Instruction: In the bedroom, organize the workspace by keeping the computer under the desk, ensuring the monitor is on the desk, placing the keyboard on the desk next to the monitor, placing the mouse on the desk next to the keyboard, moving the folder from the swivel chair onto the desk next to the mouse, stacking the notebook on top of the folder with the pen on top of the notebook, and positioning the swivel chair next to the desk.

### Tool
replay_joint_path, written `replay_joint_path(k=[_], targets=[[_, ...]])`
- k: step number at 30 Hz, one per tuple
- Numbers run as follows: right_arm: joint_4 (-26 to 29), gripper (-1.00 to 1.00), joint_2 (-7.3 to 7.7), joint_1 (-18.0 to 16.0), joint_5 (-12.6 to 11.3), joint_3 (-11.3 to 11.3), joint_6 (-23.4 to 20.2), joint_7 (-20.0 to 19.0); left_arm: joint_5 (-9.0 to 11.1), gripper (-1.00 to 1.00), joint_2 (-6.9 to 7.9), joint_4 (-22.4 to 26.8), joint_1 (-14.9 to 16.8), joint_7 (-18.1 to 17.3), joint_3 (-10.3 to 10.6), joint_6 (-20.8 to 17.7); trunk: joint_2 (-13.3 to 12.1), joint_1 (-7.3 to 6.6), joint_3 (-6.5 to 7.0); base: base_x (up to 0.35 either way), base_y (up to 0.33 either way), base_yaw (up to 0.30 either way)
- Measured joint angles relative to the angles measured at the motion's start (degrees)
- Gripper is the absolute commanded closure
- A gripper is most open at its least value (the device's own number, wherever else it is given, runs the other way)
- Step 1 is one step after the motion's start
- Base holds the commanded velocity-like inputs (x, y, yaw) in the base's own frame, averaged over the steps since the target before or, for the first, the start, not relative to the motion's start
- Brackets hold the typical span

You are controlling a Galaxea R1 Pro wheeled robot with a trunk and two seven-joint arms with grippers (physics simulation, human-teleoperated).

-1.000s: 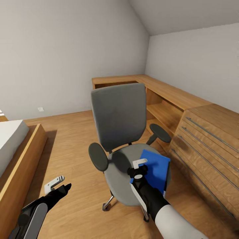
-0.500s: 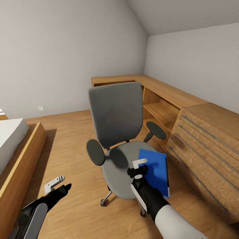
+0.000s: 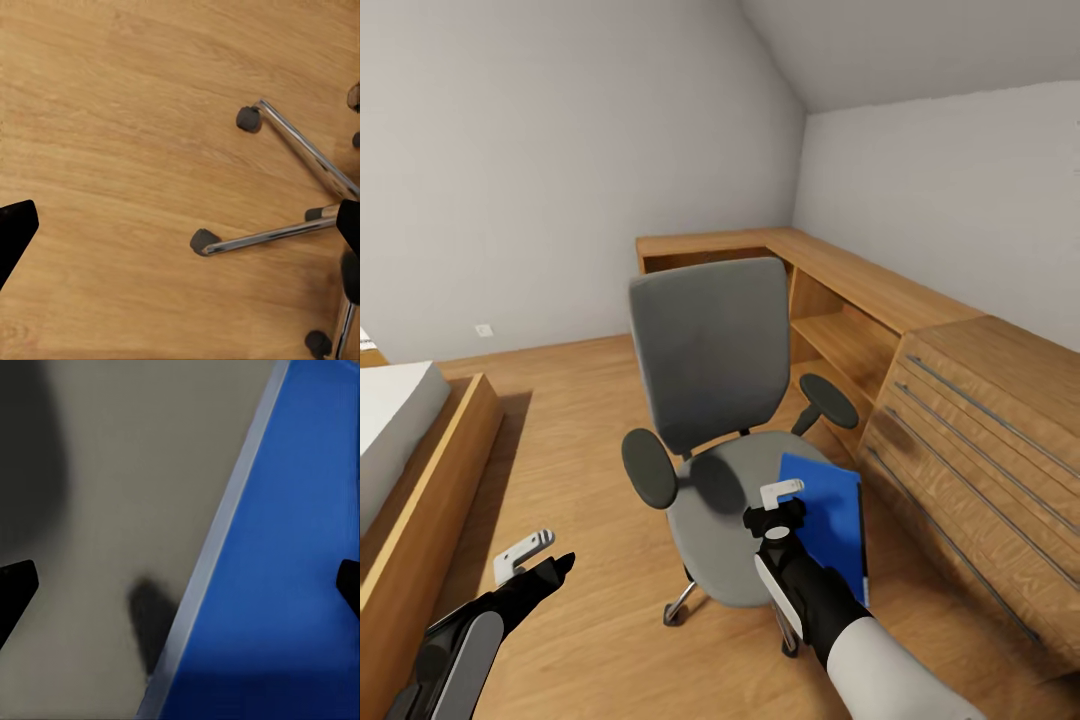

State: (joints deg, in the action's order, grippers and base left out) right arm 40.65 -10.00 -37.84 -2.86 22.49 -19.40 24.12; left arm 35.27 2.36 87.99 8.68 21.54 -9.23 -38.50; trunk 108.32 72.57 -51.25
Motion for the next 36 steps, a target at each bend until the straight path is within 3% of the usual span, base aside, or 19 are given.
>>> replay_joint_path(k=[13, 19, 21, 22, 26, 31, 32, 36], targets=[[1.9, -1.0, 0.0, 0.0, -0.1, -0.3, 0.2, 0.0, 0.1, -1.0, 0.0, 0.0, 0.0, 0.0, 0.0, 0.0, -5.2, -2.86, 2.33, 0.0, 0.0, 0.0], [12.3, -1.0, 0.24, 3.1, -0.4, -1.0, -0.6, 0.0, -0.1, -1.0, -0.04, 0.1, 0.0, 0.1, 0.2, 0.1, -7.6, -4.17, 3.41, 0.0, 0.0, 0.0], [20.0, -1.0, 0.76, 6.6, -1.9, -4.4, -2.0, -0.1, -2.3, -1.0, -0.14, 0.5, 0.1, 0.1, 1.8, 0.3, -7.6, -4.18, 3.42, 0.0, 0.0, 0.0], [24.6, -1.0, 0.98, 8.6, -3.5, -7.2, -2.7, -0.2, -3.7, -1.0, -0.2, 0.7, 0.1, 0.1, 2.7, 0.4, -7.6, -4.18, 3.42, 0.0, 0.0, 0.0], [31.6, -1.0, 1.28, 11.6, -8.5, -12.9, -3.4, -0.2, -5.6, -1.0, -0.3, 1.1, 0.2, 0.0, 3.9, 0.5, -7.6, -4.18, 3.42, 0.0, 0.0, 0.0], [34.8, -1.0, 1.62, 12.8, -12.3, -15.7, -3.6, -0.2, -6.2, -1.0, -0.36, 1.7, 0.2, 0.1, 4.6, 0.5, -7.6, -4.18, 3.42, 0.0, 0.0, 0.0], [36.1, -1.0, 2.37, 13.2, -13.8, -16.6, -3.7, -0.4, -6.4, -1.0, -0.35, 1.9, 0.2, 0.1, 5.0, 0.5, -7.6, -4.18, 3.42, 0.0, 0.0, 0.0], [36.7, -1.0, 2.77, 13.4, -14.4, -17.0, -3.7, -0.5, -6.5, -1.0, -0.35, 1.9, 0.2, 0.1, 5.4, 0.4, -7.6, -4.18, 3.42, 0.0, 0.0, 0.0]])
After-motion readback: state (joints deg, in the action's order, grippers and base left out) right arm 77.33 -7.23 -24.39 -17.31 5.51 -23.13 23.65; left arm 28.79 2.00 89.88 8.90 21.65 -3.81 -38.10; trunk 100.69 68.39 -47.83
